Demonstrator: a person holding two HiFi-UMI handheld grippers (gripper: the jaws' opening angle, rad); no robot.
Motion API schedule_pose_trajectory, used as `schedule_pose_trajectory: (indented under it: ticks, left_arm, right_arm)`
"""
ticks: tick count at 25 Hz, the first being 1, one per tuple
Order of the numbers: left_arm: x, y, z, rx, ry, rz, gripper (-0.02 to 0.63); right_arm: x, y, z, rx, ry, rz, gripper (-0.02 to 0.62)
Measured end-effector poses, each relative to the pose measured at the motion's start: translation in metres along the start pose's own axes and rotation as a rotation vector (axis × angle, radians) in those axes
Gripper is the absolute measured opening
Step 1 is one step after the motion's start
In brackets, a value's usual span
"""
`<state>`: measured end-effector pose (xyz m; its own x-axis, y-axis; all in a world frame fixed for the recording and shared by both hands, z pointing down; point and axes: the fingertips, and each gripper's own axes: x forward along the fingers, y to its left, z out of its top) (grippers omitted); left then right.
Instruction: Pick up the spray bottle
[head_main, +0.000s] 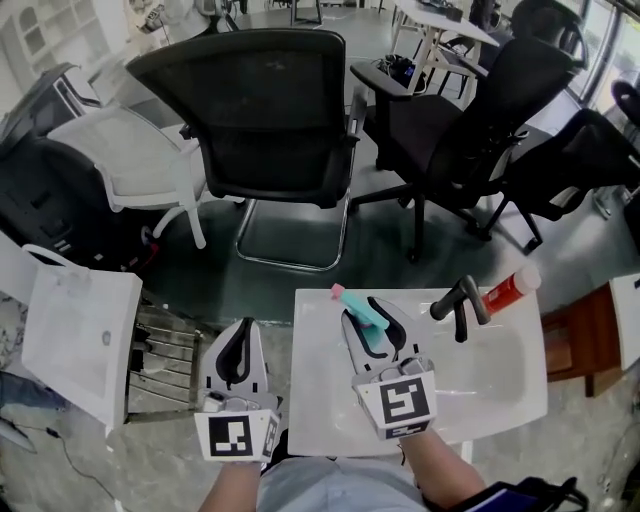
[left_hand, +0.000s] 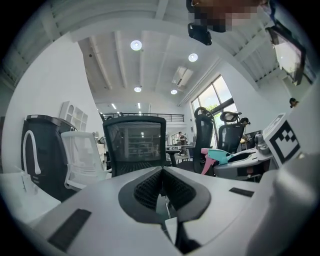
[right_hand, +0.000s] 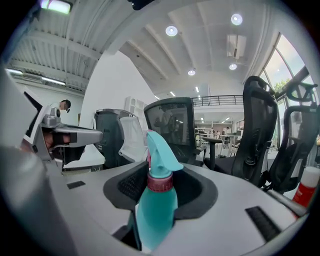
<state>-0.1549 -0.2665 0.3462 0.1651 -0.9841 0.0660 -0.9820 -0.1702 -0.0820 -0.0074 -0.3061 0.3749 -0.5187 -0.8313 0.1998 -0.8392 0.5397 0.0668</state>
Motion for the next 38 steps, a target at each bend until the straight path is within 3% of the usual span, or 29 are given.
schedule_pose_trajectory:
  ticks: [13, 38]
  left_arm:
    - [-0.025, -0.032, 0.027, 0.004, -0.079, 0.000, 0.018]
    - [-0.021, -0.040, 0.033, 0.023, -0.089, -0.030, 0.018]
  right_arm:
    - [-0.046, -0.005, 0.053, -0.063, -0.142, 0.008, 0.161]
    - [-0.051, -0.009, 0.057, -0.069, -0.158, -0.005, 0.160]
